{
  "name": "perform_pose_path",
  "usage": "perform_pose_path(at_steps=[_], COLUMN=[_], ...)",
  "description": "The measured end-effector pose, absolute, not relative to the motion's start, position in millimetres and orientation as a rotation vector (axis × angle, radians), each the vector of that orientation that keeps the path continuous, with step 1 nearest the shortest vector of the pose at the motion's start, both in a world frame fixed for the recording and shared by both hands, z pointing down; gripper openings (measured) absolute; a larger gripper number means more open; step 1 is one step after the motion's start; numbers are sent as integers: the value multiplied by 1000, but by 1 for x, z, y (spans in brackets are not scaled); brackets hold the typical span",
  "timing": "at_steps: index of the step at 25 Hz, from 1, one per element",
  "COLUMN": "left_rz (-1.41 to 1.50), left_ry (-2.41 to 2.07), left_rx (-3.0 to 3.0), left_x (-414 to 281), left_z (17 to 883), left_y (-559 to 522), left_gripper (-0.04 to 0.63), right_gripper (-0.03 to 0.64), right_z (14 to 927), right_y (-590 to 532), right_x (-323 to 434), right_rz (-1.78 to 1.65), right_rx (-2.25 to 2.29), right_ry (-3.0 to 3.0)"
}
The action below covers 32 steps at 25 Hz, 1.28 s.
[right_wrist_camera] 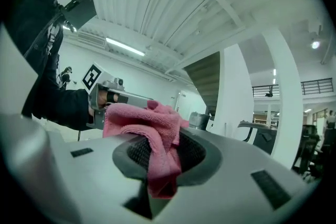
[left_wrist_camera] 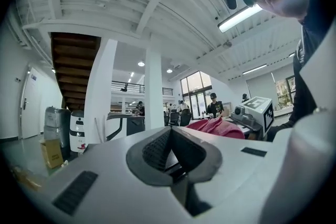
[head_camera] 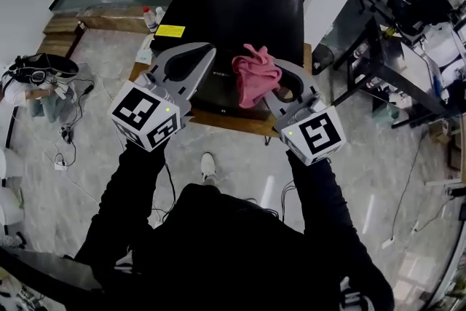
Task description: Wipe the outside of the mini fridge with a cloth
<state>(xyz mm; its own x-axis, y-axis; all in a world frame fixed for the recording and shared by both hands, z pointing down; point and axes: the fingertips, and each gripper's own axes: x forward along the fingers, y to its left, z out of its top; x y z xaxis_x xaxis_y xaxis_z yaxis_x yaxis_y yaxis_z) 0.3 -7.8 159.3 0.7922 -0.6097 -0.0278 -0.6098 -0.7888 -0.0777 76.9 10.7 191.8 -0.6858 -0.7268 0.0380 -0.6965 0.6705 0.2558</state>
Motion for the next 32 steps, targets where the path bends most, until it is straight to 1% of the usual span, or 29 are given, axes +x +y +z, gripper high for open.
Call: perform_pose_path(at_steps=[5,8,15,19,22,28,32], left_rz=[31,-7,-44,-61,-68,-79,-118], left_ry=[1004,985,1034,1129,1172,1241,1252], left_rx=[-2867,-2846,-2788,-2782,-2801,-2830,-2861], left_x=[-44,-59,-102,-125,-139,-157,-160], left_z=[135,125,115,128,146,177,194], left_y=[-82,-128,-242,-306,-340,-380,-399], left_gripper=[5,5,6,5,6,5,5], right_gripper=[91,91,91,91,91,91,91], right_z=[163,150,148,172,205,251,278], right_y=[-77,-138,-274,-347,-390,-441,-469], right_x=[32,12,-38,-62,-76,-103,-116], right_rz=[-403,-460,-548,-529,-440,-332,-326], right_rx=[1128,1103,1057,1016,974,917,896], right_ry=[-2657,-2583,-2370,-2287,-2254,-2219,-2141])
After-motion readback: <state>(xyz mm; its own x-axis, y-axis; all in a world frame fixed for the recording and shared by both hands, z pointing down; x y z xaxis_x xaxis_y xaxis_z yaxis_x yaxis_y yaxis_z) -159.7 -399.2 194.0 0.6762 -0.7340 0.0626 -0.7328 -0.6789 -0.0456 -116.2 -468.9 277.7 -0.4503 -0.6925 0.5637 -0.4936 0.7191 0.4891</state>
